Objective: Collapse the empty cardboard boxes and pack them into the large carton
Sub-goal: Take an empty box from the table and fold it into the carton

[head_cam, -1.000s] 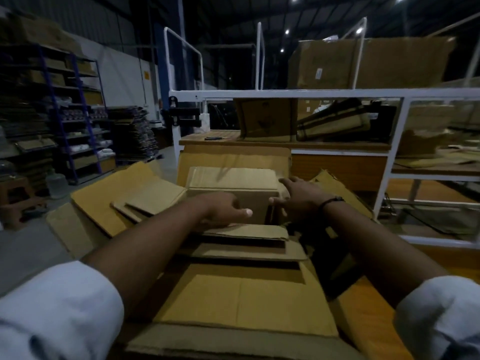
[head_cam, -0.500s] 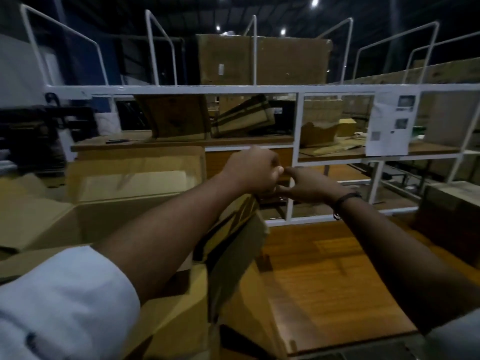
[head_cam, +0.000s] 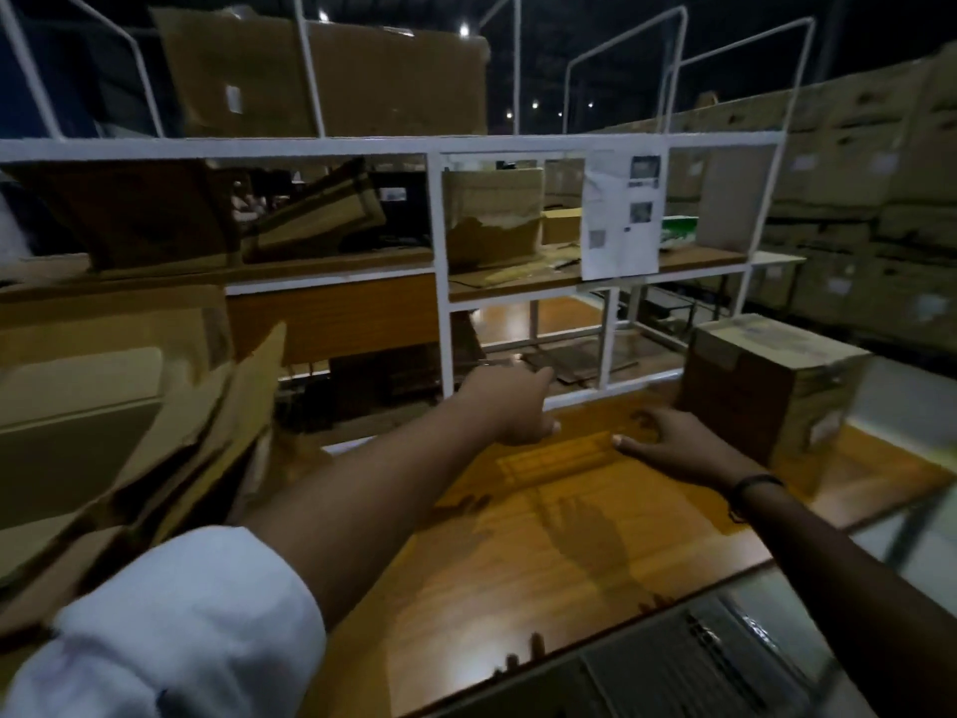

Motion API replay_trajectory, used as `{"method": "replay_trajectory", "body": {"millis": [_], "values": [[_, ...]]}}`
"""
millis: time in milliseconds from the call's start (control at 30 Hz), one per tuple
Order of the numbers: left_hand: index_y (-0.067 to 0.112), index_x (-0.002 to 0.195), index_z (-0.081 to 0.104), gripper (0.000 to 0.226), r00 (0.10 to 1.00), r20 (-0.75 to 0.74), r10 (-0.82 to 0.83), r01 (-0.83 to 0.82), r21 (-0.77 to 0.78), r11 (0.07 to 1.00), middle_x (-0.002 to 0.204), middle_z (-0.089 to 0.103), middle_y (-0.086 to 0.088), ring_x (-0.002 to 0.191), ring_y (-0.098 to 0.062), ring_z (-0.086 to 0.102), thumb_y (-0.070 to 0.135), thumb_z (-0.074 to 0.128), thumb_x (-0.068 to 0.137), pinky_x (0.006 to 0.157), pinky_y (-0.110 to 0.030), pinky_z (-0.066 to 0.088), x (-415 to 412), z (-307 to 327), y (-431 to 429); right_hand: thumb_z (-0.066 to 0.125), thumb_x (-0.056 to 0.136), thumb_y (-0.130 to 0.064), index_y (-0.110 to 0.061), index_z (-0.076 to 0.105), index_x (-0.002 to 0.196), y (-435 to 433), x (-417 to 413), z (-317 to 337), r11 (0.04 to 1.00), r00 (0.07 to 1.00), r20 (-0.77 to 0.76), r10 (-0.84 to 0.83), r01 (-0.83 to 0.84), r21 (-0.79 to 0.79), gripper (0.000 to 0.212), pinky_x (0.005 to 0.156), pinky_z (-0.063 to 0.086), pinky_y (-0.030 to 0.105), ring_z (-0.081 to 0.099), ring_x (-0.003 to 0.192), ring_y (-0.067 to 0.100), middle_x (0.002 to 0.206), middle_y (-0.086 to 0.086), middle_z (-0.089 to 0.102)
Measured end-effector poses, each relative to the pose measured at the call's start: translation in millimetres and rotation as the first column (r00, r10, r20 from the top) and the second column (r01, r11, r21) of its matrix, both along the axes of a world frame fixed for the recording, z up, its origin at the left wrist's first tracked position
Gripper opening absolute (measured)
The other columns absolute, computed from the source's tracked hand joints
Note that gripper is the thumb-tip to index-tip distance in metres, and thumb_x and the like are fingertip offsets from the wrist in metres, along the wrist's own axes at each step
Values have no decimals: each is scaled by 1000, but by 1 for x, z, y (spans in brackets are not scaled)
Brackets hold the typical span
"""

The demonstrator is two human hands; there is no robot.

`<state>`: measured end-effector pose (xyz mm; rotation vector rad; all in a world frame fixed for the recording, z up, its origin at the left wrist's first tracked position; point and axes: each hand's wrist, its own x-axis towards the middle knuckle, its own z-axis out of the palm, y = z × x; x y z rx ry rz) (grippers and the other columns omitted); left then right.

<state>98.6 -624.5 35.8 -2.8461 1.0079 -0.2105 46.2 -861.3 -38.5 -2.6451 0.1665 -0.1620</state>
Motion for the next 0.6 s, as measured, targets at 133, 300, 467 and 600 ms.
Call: {"method": "replay_trajectory", "body": {"millis": [133,300,467,600], "values": [[25,153,37,70,1000,-22,-7,5,-77,997,145,54,-7,125,-27,56,57,61,95,77,-34,44,7,-32,-43,63,94,-56,-15,47,147,-55,-12,-28,997,996,-55,-76,76,-12,69,100,46,35,53,131,25,147,9,54],[23,156,31,74,991,-137,8,-14,-45,999,147,53,-10,127,-30,56,59,57,97,83,-38,47,16,-79,-86,63,95,-52,-14,50,145,-102,-14,-50,995,994,-44,-101,101,11,64,100,46,36,53,131,23,146,8,54],[27,155,33,72,968,-250,-2,-34,-141,989,148,52,-7,128,-27,55,57,59,96,93,-41,50,35,-113,-114,63,95,-53,-18,47,147,-132,-3,-65,992,993,-5,-120,120,37,65,104,48,39,52,132,23,149,6,51],[27,154,37,70,951,-309,-23,-59,-252,966,145,55,-5,126,-23,57,56,62,95,96,-42,53,64,-129,-137,62,96,-53,-20,47,148,-165,12,-71,985,985,24,-173,173,9,63,105,47,38,50,132,22,151,5,46]]}}
